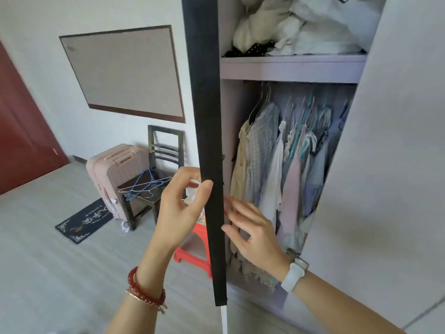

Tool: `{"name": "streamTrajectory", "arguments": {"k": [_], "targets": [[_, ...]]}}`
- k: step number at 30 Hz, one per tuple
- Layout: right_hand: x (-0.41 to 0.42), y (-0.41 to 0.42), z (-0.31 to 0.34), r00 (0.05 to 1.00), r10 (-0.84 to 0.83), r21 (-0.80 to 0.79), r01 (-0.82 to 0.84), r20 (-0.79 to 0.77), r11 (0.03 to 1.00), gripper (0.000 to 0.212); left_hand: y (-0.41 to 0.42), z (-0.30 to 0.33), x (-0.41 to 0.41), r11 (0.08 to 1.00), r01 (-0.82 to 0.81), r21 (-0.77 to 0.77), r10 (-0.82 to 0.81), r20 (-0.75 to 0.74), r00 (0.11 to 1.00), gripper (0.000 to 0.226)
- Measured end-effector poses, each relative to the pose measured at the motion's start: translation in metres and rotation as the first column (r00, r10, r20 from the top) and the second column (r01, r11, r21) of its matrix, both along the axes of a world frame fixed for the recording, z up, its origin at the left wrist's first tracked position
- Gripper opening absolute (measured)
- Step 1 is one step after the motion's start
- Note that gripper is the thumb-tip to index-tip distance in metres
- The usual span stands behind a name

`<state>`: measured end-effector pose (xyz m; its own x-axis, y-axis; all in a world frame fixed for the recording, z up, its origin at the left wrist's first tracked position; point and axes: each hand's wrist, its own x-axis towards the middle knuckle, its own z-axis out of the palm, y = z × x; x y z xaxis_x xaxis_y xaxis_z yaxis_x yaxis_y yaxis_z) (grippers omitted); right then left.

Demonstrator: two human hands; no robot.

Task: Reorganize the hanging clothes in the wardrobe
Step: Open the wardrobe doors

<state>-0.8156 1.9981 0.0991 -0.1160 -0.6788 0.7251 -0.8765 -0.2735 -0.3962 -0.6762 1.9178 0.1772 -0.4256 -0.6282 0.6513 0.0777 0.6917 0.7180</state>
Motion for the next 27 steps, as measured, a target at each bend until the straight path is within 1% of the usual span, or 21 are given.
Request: {"name": "streamTrajectory", "arguments": {"k": [1,3,5,7,8,11,13,16,18,19,20,22,23,24,25,26,27], "targets": [[0.009,-0.008,0.0,1.0,0.022,0.01,-0.021,-0.016,1.0,0.04,-0.002,-0.002,0.011,0.998,-0.042,0.037,0.043,-0.028,0.999,0.005],[0.026,-0.024,-0.002,0.996,0.078,0.054,-0.075,-0.051,0.996,0.042,-0.009,-0.004,0.03,0.989,-0.123,0.079,0.129,-0.065,0.99,0.011],[0.042,-0.04,-0.004,0.986,0.16,0.141,-0.151,-0.051,0.978,0.05,-0.018,-0.007,0.046,0.981,-0.179,0.078,0.185,-0.073,0.98,0.021],[0.053,-0.057,-0.005,0.975,0.213,0.23,-0.192,-0.07,0.954,0.058,-0.029,-0.008,0.056,0.974,-0.214,0.069,0.219,-0.07,0.973,0.03],[0.063,-0.069,-0.006,0.968,0.234,0.277,-0.2,-0.095,0.94,0.061,-0.036,-0.008,0.066,0.969,-0.239,0.066,0.244,-0.079,0.967,0.03],[0.079,-0.095,-0.006,0.96,0.21,0.368,-0.13,-0.187,0.921,0.064,-0.055,-0.006,0.081,0.962,-0.258,0.092,0.267,-0.108,0.958,0.03],[0.09,-0.11,-0.004,0.957,0.202,0.391,-0.108,-0.207,0.914,0.061,-0.071,-0.006,0.09,0.947,-0.294,0.129,0.307,-0.096,0.947,0.028],[0.097,-0.123,-0.001,0.96,0.215,0.389,-0.131,-0.181,0.912,0.057,-0.09,-0.006,0.099,0.921,-0.369,0.128,0.379,-0.069,0.923,0.023],[0.095,-0.126,-0.002,0.959,0.219,0.366,-0.142,-0.179,0.92,0.055,-0.093,-0.007,0.099,0.891,-0.427,0.155,0.443,-0.084,0.893,0.033],[0.092,-0.124,-0.002,0.961,0.218,0.341,-0.15,-0.17,0.928,0.052,-0.092,-0.01,0.098,0.86,-0.487,0.151,0.503,-0.088,0.86,0.037],[0.087,-0.122,-0.002,0.964,0.216,0.311,-0.161,-0.152,0.937,0.05,-0.09,-0.014,0.096,0.814,-0.569,0.114,0.58,-0.099,0.809,0.037],[0.074,-0.113,-0.001,0.973,0.202,0.236,-0.172,-0.108,0.956,0.044,-0.083,-0.026,0.089,0.695,-0.719,-0.02,0.71,-0.139,0.69,0.035],[0.065,-0.108,-0.002,0.979,0.182,0.197,-0.161,-0.091,0.967,0.042,-0.078,-0.033,0.082,0.664,-0.741,-0.098,0.723,-0.17,0.67,0.035],[0.056,-0.1,-0.004,0.985,0.155,0.171,-0.141,-0.075,0.975,0.04,-0.072,-0.04,0.074,0.662,-0.727,-0.184,0.703,-0.185,0.687,0.034],[0.046,-0.092,-0.005,0.99,0.124,0.161,-0.113,-0.063,0.98,0.039,-0.066,-0.046,0.065,0.678,-0.684,-0.27,0.664,-0.176,0.727,0.032],[0.034,-0.083,-0.007,0.994,0.09,0.159,-0.079,-0.061,0.984,0.038,-0.062,-0.051,0.054,0.71,-0.622,-0.329,0.617,-0.134,0.776,0.031],[0.022,-0.073,-0.009,0.997,0.049,0.156,-0.038,-0.066,0.987,0.037,-0.059,-0.054,0.042,0.763,-0.546,-0.345,0.564,-0.058,0.824,0.032]]}}
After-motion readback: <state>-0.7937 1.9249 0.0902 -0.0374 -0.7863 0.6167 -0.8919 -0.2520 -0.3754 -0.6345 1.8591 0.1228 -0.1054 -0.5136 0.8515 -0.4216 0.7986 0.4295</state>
